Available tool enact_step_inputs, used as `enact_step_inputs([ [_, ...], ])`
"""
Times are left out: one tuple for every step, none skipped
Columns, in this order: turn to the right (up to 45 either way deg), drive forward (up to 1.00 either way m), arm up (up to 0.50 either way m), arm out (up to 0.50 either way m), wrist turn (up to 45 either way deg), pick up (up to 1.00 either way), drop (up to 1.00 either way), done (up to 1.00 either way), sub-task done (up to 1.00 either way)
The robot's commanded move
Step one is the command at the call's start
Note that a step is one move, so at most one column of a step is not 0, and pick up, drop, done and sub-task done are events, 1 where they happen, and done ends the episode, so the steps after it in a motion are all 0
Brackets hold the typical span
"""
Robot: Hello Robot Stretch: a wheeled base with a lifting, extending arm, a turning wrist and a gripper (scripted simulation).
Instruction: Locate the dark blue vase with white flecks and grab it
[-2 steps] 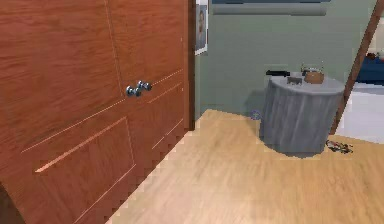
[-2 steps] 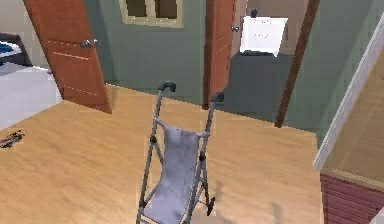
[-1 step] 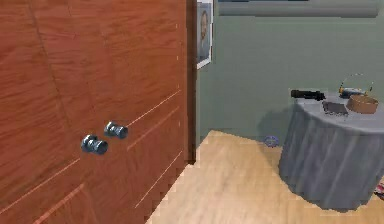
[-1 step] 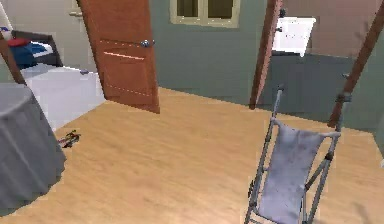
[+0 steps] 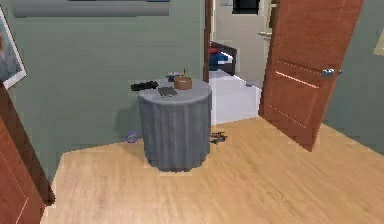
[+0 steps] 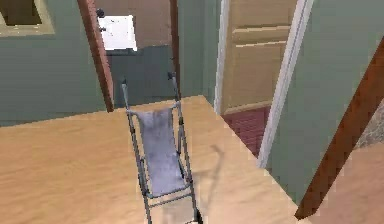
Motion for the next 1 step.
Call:
enact_step_inputs([
  [27.0, 0.0, 0.0, 0.0, 0.0, 0.0, 0.0, 0.0, 0.0],
])
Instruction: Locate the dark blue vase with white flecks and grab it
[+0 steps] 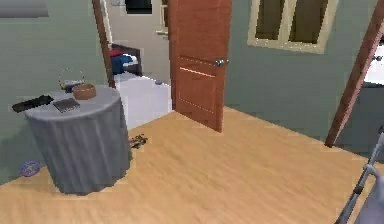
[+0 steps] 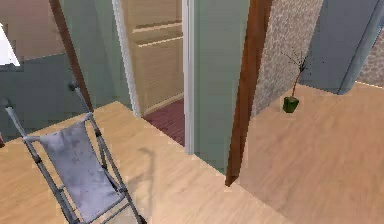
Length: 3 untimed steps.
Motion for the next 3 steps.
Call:
enact_step_inputs([
  [0.0, 0.3, 0.0, 0.0, 0.0, 0.0, 0.0, 0.0, 0.0],
  [-6.0, 0.0, 0.0, 0.0, 0.0, 0.0, 0.0, 0.0, 0.0],
  [0.0, 1.0, 0.0, 0.0, 0.0, 0.0, 0.0, 0.0, 0.0],
])
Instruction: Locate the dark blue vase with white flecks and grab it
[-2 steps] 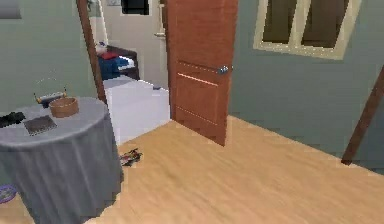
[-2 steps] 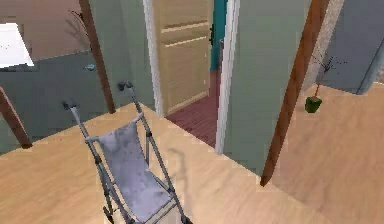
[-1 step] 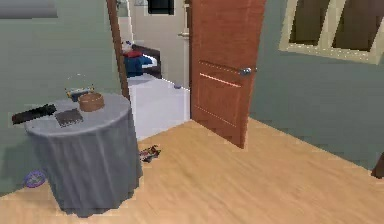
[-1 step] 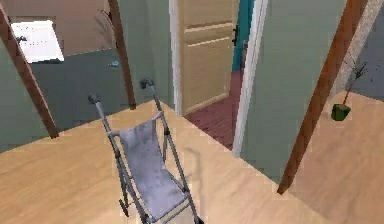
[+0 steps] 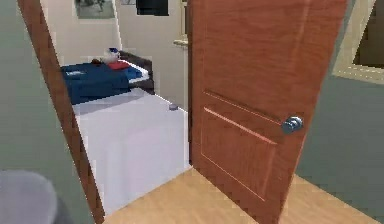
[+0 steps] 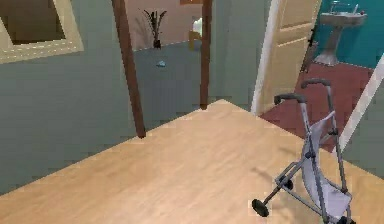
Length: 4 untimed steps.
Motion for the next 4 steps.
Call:
enact_step_inputs([
  [-3.0, 0.0, 0.0, 0.0, 0.0, 0.0, 0.0, 0.0, 0.0],
  [45.0, 0.0, 0.0, 0.0, 0.0, 0.0, 0.0, 0.0, 0.0],
  [9.0, 0.0, 0.0, 0.0, 0.0, 0.0, 0.0, 0.0, 0.0],
  [0.0, 0.15, 0.0, 0.0, 0.0, 0.0, 0.0, 0.0, 0.0],
])
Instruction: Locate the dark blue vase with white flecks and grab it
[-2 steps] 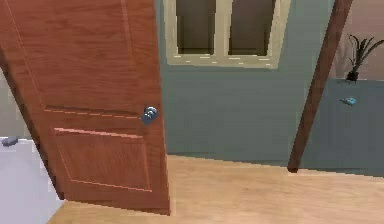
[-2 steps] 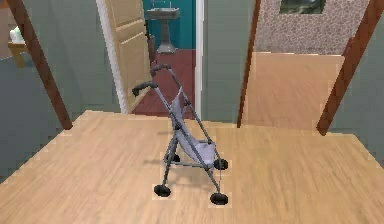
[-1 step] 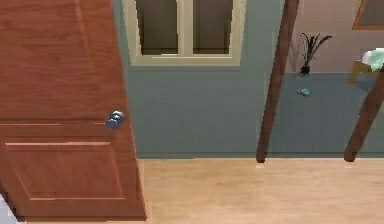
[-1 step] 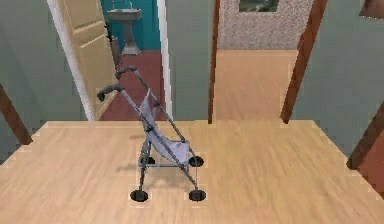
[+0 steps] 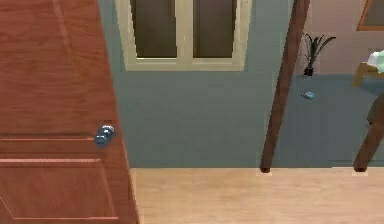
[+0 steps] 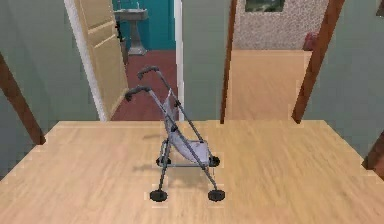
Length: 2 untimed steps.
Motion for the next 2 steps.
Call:
enact_step_inputs([
  [-45.0, 0.0, 0.0, 0.0, 0.0, 0.0, 0.0, 0.0, 0.0],
  [-9.0, 0.0, 0.0, 0.0, 0.0, 0.0, 0.0, 0.0, 0.0],
])
